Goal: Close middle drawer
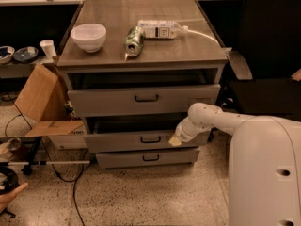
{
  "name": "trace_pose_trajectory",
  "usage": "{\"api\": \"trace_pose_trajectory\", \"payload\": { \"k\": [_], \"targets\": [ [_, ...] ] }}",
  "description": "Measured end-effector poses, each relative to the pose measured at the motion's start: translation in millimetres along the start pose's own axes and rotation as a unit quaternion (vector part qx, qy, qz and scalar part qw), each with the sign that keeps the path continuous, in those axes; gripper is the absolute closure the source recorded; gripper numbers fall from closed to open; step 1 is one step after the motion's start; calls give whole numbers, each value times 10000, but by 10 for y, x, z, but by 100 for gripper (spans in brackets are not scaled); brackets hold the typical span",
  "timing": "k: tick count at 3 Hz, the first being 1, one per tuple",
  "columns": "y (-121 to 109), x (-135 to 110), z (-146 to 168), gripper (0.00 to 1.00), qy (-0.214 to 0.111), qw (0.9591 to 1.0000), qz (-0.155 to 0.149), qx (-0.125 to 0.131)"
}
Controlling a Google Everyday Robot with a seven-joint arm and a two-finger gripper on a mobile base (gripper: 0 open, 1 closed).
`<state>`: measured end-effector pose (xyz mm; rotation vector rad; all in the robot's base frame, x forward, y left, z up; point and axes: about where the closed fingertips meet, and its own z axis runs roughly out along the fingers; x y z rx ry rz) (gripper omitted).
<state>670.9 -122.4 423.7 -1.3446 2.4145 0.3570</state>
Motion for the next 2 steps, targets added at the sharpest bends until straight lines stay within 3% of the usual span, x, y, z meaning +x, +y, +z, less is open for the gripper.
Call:
{"api": "trace_pose_trajectory", "payload": {
  "k": [2],
  "targets": [
    [-21, -132, 34, 12, -53, 9999, -89, 32]
  ]
}}
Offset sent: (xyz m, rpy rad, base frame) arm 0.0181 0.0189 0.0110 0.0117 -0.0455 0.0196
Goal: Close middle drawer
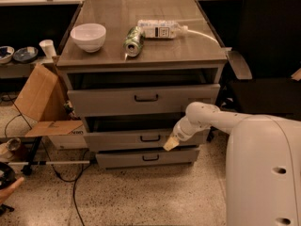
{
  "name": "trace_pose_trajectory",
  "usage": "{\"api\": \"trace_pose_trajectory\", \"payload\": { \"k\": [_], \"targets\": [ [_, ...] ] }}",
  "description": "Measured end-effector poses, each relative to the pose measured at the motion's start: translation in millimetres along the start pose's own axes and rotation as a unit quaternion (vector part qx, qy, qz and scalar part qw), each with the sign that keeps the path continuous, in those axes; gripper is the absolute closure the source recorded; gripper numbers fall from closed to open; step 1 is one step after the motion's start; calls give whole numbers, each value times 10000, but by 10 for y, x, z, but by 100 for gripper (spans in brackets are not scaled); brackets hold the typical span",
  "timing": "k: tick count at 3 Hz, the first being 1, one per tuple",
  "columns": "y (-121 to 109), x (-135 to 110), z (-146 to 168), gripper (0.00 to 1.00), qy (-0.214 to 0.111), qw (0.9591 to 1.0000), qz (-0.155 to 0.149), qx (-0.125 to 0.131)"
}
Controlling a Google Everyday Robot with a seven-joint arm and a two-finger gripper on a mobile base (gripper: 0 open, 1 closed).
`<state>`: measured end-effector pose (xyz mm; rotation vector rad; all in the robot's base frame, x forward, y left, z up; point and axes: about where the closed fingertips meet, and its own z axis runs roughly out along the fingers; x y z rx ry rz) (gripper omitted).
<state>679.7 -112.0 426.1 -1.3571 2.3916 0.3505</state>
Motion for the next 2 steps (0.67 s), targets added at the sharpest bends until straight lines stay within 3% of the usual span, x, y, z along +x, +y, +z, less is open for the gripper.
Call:
{"api": "trace_pose_trajectory", "payload": {
  "k": [1, 2],
  "targets": [
    [32, -85, -4, 0, -71, 10000, -57, 23],
    [33, -85, -3, 0, -71, 10000, -57, 23]
  ]
}}
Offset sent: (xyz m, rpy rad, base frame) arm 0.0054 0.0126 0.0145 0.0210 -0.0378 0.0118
